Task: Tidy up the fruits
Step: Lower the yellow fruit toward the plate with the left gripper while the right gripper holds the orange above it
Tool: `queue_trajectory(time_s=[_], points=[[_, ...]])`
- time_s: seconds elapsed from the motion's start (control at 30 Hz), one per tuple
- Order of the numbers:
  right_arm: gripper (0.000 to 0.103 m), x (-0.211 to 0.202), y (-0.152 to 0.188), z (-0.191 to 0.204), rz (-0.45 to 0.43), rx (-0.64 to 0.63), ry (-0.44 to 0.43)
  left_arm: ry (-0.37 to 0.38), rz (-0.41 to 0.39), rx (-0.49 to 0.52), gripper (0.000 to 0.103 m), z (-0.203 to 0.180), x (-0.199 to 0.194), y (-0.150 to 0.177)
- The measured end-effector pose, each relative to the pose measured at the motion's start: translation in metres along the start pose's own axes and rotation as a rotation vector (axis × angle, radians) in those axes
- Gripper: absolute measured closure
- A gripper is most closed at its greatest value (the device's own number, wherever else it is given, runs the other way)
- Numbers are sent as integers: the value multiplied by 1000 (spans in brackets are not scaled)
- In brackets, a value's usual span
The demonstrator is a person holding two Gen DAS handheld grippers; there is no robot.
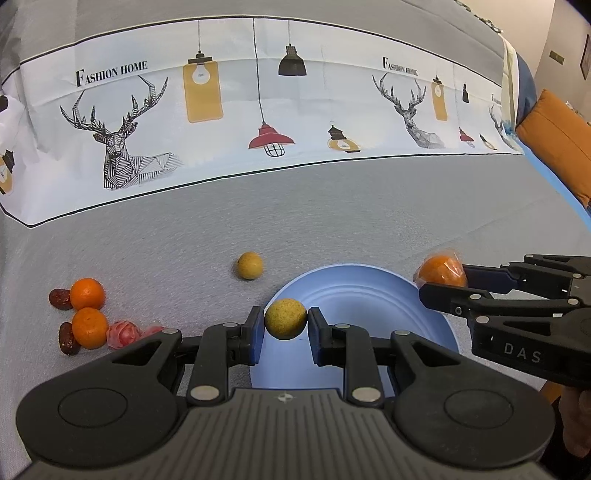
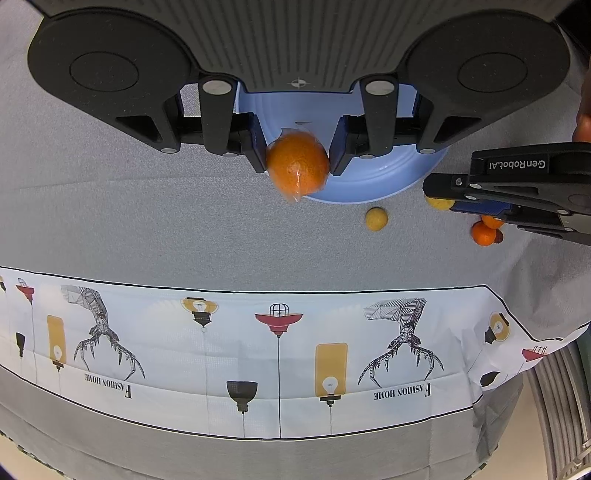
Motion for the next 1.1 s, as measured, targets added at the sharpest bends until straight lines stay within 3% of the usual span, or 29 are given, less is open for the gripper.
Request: queue_trajectory(time_s=[1.1], points=[[64, 0, 0, 2, 4, -11, 4, 17, 3, 29, 75, -4, 2, 1]])
Point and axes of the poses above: each gripper's, at about its wrist camera, not at the fingertips, and x roughly the way its jaws point, z to its left, y to its underside, the point moved 7 cm from there along x, roughly the way its jaws point, and after that the axes turned 7 degrees about z, right-handed, at the moved point
